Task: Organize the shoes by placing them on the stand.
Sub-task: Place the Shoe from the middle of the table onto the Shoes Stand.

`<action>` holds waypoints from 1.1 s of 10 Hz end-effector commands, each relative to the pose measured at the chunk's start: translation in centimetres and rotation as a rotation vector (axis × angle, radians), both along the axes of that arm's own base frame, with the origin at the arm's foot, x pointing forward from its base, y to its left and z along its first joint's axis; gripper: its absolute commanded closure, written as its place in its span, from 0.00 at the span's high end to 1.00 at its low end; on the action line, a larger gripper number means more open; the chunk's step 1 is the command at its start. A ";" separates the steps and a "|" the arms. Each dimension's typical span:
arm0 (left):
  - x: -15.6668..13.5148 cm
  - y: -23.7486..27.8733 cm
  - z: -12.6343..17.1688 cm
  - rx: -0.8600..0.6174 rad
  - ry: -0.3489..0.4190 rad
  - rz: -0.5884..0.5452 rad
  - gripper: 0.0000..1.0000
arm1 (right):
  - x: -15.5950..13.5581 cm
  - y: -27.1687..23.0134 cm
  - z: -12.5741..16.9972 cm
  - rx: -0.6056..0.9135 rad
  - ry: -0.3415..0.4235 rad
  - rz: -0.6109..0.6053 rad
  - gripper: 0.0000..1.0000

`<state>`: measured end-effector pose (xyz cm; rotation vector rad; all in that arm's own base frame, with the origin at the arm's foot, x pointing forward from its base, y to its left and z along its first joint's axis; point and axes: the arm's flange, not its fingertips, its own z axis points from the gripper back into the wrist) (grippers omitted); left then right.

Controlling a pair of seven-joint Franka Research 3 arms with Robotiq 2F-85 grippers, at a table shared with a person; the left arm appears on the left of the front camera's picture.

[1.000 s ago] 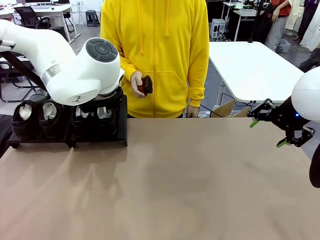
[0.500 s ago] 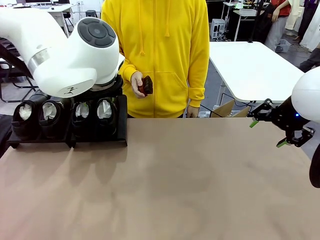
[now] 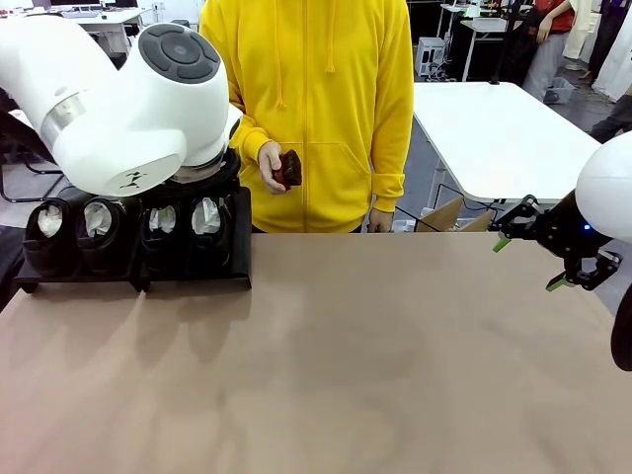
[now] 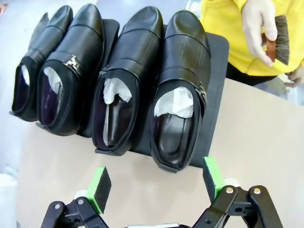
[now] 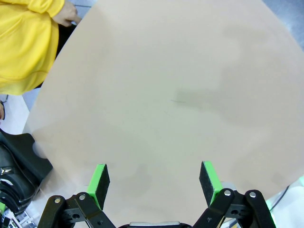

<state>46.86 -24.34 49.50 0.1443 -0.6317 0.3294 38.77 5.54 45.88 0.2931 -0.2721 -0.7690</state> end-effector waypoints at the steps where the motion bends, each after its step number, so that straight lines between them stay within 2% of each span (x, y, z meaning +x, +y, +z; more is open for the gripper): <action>1: 0.7 -0.1 0.0 0.020 -0.027 -0.005 1.00 | 0.0 -0.2 -0.1 0.008 -0.013 0.018 1.00; 11: 0.7 -0.1 0.0 0.020 -0.027 -0.005 1.00 | 0.0 -0.2 -0.1 0.008 -0.013 0.018 1.00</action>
